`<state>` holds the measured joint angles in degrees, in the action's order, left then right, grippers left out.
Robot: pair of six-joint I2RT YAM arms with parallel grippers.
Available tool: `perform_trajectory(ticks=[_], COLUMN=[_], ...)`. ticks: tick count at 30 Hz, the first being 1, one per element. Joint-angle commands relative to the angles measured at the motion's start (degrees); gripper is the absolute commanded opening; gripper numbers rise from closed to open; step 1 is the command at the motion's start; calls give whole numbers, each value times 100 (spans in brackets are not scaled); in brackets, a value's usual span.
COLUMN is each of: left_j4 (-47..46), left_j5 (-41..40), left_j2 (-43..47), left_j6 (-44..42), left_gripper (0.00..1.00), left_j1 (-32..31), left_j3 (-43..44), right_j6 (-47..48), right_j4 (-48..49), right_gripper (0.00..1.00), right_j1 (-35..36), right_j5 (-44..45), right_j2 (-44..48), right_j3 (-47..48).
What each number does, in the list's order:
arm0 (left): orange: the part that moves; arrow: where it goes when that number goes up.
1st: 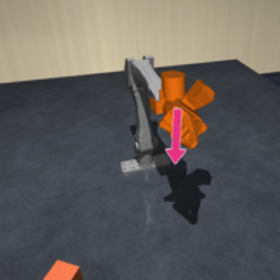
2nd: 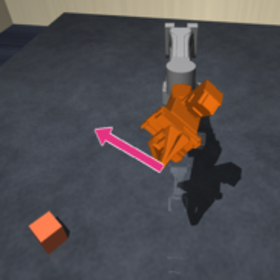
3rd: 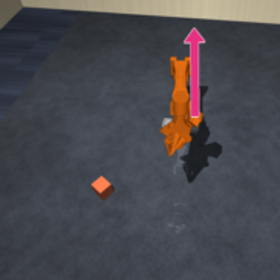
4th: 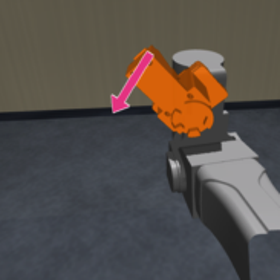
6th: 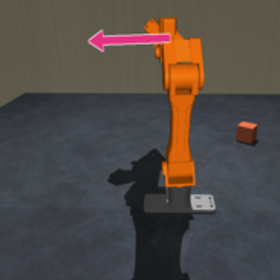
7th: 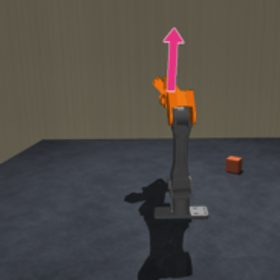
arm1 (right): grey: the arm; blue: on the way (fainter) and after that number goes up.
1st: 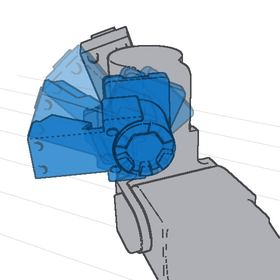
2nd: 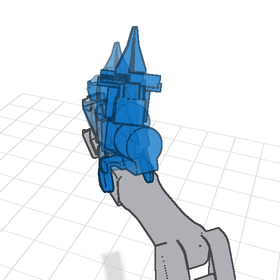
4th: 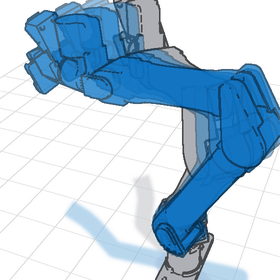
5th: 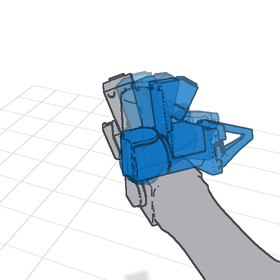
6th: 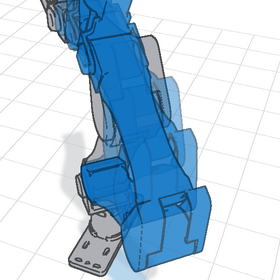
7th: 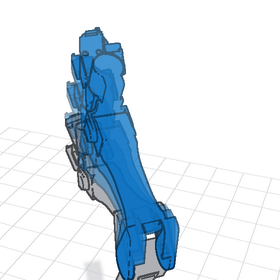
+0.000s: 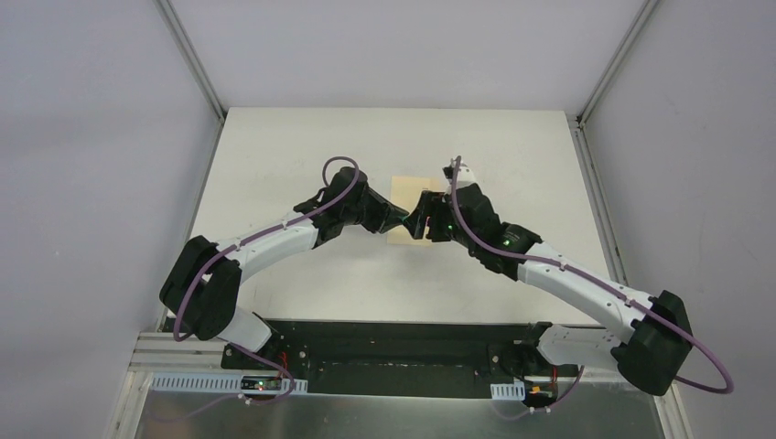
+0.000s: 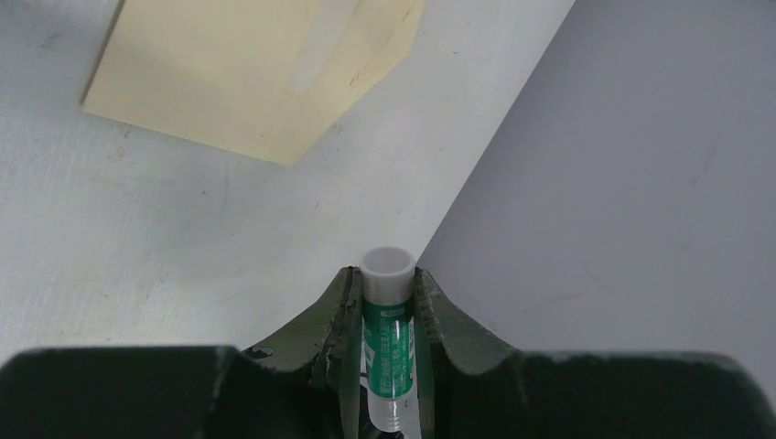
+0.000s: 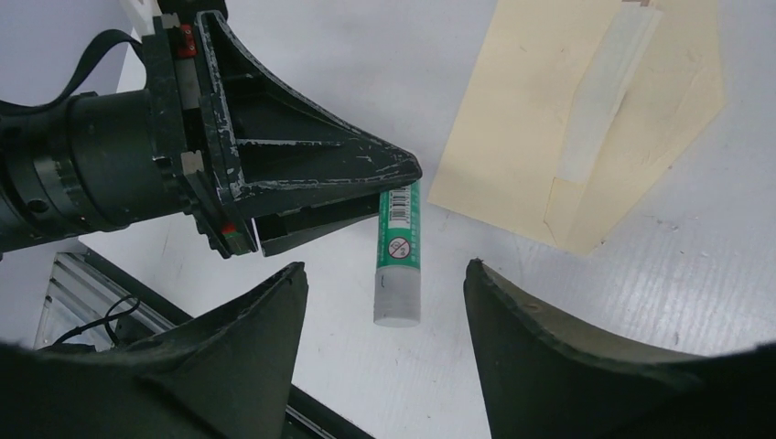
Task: Place the letter into the envelope and seal it
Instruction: Adjust the solid glue.
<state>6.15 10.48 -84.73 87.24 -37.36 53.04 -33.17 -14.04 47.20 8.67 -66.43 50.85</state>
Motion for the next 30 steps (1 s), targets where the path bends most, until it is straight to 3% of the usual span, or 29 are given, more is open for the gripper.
perform_trajectory(ticks=[1,16,23,30], left_j4=[-281,-553,-605,-604], left_j5=[88,103,163,229], left_j2=[117,246,272,361], left_j6=[326,485,493,351], left_gripper=[0,0,0,0], left_j1=[71,80,79,77], left_j3=[229,20,-13,-86], right_j6=[-100,-382,-421,-278], right_j4=[460,451,389,119], right_gripper=[65,41,39,13], right_j1=[187,378,388,382], right_j5=[321,684,815,1027], right_j2=[-200,-433,-397,-274], right_j3=[91,75,35,176])
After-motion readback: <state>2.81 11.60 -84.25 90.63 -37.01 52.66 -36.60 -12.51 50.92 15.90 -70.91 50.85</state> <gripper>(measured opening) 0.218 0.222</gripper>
